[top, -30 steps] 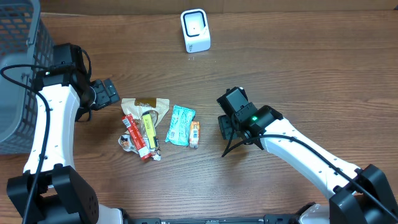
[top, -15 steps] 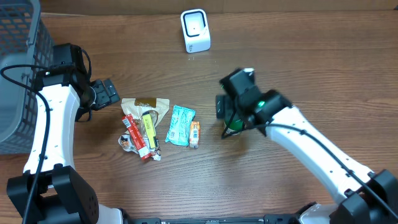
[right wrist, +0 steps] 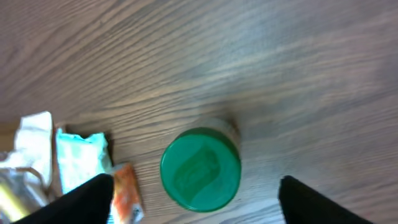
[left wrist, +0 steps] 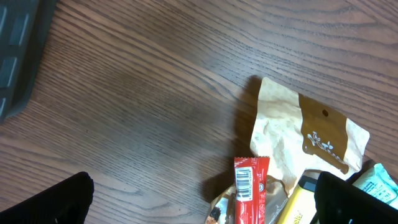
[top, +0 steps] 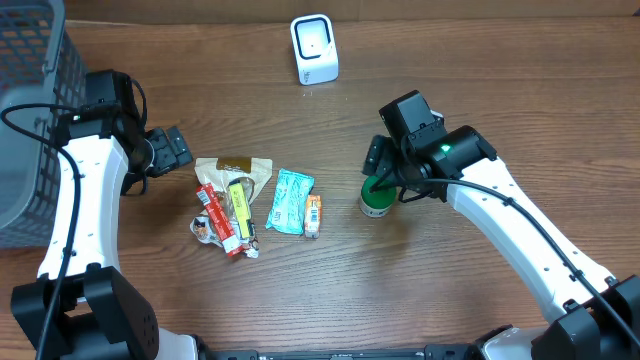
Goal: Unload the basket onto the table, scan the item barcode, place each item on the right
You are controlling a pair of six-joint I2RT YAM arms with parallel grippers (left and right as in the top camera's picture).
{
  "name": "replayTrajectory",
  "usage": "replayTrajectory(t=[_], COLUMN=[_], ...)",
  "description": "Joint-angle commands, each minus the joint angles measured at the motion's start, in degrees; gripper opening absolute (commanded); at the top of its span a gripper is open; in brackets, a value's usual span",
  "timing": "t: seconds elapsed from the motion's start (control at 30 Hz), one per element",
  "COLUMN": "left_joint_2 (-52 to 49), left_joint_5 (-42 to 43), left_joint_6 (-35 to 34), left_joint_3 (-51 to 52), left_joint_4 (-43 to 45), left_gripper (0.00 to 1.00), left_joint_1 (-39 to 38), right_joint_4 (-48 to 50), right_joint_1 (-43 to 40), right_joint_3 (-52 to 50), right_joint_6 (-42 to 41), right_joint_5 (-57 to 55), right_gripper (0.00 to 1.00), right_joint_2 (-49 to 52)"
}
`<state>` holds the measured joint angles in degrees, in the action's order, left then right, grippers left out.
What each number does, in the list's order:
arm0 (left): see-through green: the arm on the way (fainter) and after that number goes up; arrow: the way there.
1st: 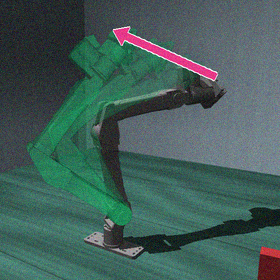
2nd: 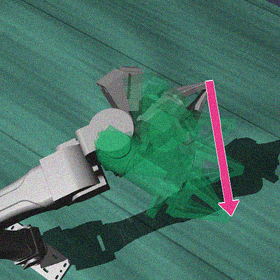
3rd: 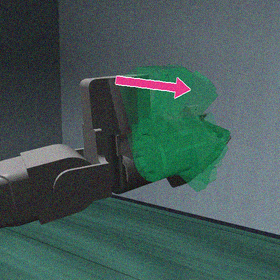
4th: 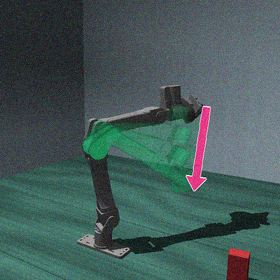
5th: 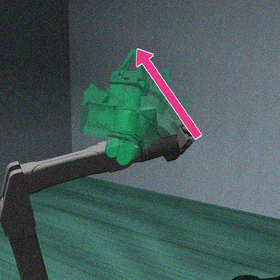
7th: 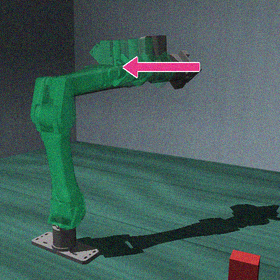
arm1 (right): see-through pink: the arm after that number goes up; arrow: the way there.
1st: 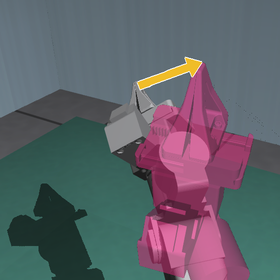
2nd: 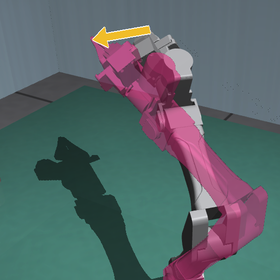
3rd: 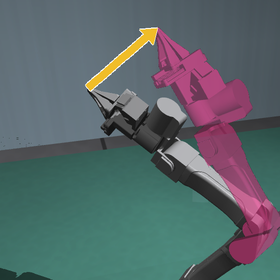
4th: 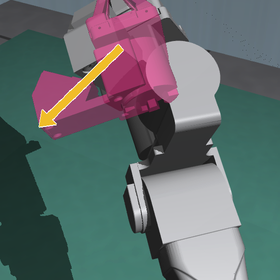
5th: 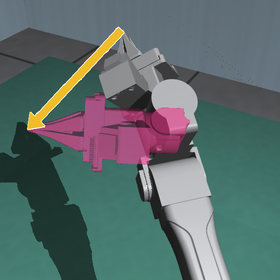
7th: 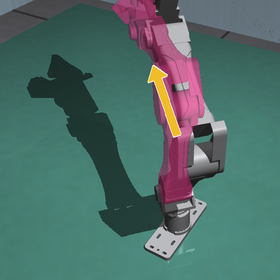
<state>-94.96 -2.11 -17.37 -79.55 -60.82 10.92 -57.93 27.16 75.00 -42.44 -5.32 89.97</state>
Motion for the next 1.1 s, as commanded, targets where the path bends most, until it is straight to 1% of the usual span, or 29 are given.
replayTrajectory(t=[0.0, 0.17, 0.3, 0.53, 0.57, 0.67, 0.73, 0.8, 0.87, 1.07], left_joint_2=[0.2, 0.2, 0.2, 0.2, 0.2, 0.2, 0.2, 0.2, 0.2, 0.2], left_joint_5=[0.2, 0.2, 0.2, 0.2, 0.2, 0.2, 0.2, 0.2, 0.2, 0.2], left_joint_6=[1.1, 1.1, 1.1, 1.1, 1.1, 1.1, 1.1, 1.1, 1.1, 1.1], left_joint_3=[-1.1, -1.1, -1.1, -1.1, -1.1, -1.1, -1.1, -1.1, -1.1, -1.1], left_joint_4=[0.0, 0.0, 0.0, 0.0, 0.0, 0.0, 0.0, 0.0, 0.0, 0.0], left_gripper=[1.0, 1.0, 1.0, 0.99, 1.0, 1.0, 1.0, 1.0, 1.0, 1.0], left_joint_1=[-0.1, -0.1, -0.1, -0.1, -0.1, -0.1, -0.1, -0.1, -0.1, -0.1], right_joint_4=[-1.1, -0.6, 1.1, 1.9, 1.9, 1.9, 1.9, 1.6, 0.6, 0.0], right_joint_1=[0.2, 0.2, 0.4, 1.7, 1.7, 1.7, 1.7, 1.7, 1.7, 2.3], right_joint_3=[-0.7, -2.5, -2.5, -2.5, -2.5, -2.5, -2.5, -2.5, -2.5, -2.5], right_joint_6=[-11.2, -16.1, -16.3, -16.3, -16.3, -15.8, -12.9, -7.2, -3.3, 9.1], right_joint_5=[2.6, 3.2, 6.6, 6.9, 6.9, 6.9, 6.9, 6.9, 6.9, 6.9], right_gripper=[0.84, 0.84, 0.88, 0.88, 0.87, 0.78, 0.76, 0.7, 0.68, 0.68], right_joint_2=[0.3, 2.5, 7.0, 13.9, 14.1, 14.2, 14.2, 14.2, 14.2, 14.2])
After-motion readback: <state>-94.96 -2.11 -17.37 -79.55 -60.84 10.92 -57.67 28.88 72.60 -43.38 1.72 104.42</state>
